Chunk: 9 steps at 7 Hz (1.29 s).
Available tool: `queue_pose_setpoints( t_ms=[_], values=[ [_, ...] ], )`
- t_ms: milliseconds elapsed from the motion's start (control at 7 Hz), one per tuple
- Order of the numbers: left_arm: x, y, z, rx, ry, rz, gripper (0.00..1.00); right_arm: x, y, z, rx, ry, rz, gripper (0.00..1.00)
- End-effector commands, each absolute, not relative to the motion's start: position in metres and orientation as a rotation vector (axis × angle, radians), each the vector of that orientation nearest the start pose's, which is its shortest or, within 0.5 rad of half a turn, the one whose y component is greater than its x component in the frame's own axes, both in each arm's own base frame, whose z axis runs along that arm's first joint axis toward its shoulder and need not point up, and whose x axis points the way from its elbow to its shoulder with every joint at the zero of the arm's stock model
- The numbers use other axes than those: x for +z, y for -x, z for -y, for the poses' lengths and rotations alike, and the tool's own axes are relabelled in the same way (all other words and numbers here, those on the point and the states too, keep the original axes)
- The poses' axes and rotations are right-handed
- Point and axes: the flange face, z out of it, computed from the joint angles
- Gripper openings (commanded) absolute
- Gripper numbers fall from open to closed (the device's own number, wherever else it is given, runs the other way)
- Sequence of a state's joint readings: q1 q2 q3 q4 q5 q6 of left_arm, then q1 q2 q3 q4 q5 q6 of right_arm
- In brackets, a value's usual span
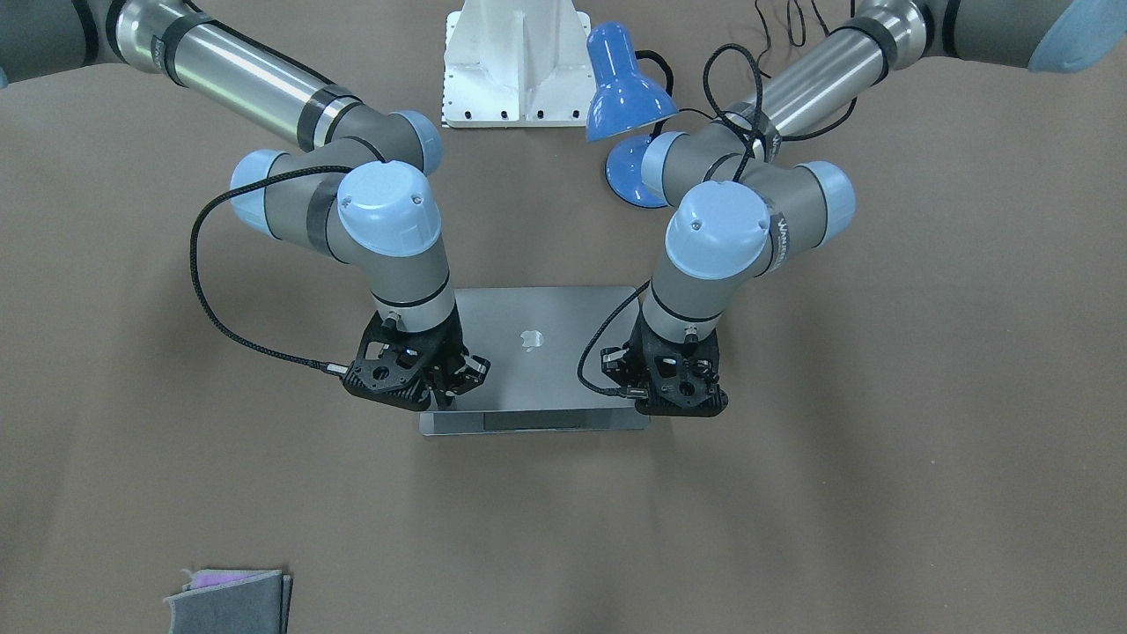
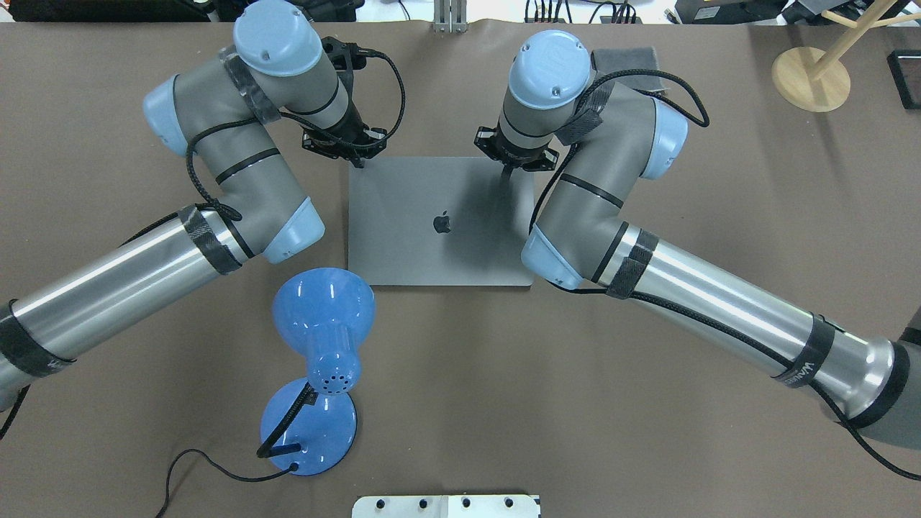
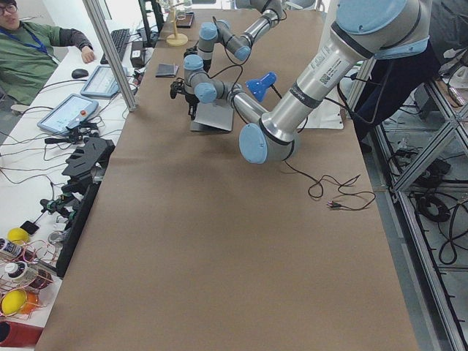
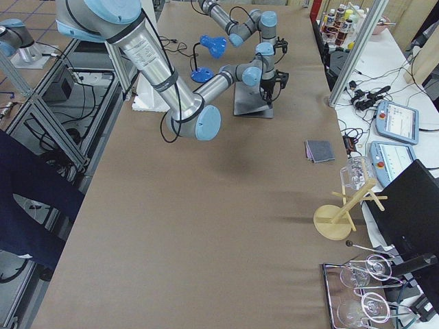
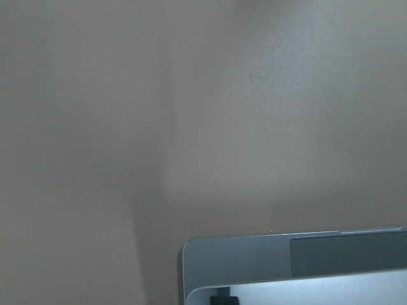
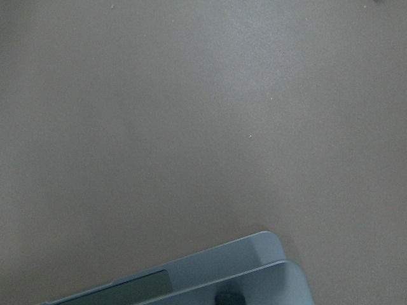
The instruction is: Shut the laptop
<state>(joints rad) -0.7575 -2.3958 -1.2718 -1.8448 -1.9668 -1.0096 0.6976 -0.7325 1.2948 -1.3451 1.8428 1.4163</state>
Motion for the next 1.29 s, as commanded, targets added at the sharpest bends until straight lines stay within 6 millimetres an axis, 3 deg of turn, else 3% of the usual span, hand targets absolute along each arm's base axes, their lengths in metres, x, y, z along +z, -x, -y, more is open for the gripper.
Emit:
queue_pose_setpoints(
  t_ms=[0, 571, 857, 1000, 1143],
  values=[
    [0.265, -0.529, 0.609, -0.029, -0.213, -0.807, 0.0, 0.249, 0.549, 0.59, 0.399, -0.089, 0.826, 0.0],
    [0.27, -0.537, 0.604, -0.025, -0.22, -0.794, 0.0, 0.251, 0.555, 0.586, 0.391, -0.084, 0.822, 0.0],
    [0.248, -0.527, 0.601, -0.02, -0.239, -0.823, 0.0, 0.245, 0.548, 0.588, 0.392, -0.085, 0.836, 0.0],
    [0.238, -0.521, 0.599, -0.02, -0.237, -0.83, 0.0, 0.244, 0.534, 0.597, 0.387, -0.081, 0.839, 0.0],
    [0.234, -0.508, 0.604, 0.012, -0.22, -0.847, 0.39, 0.252, 0.507, 0.598, 0.39, -0.018, 0.827, 0.33]
  ],
)
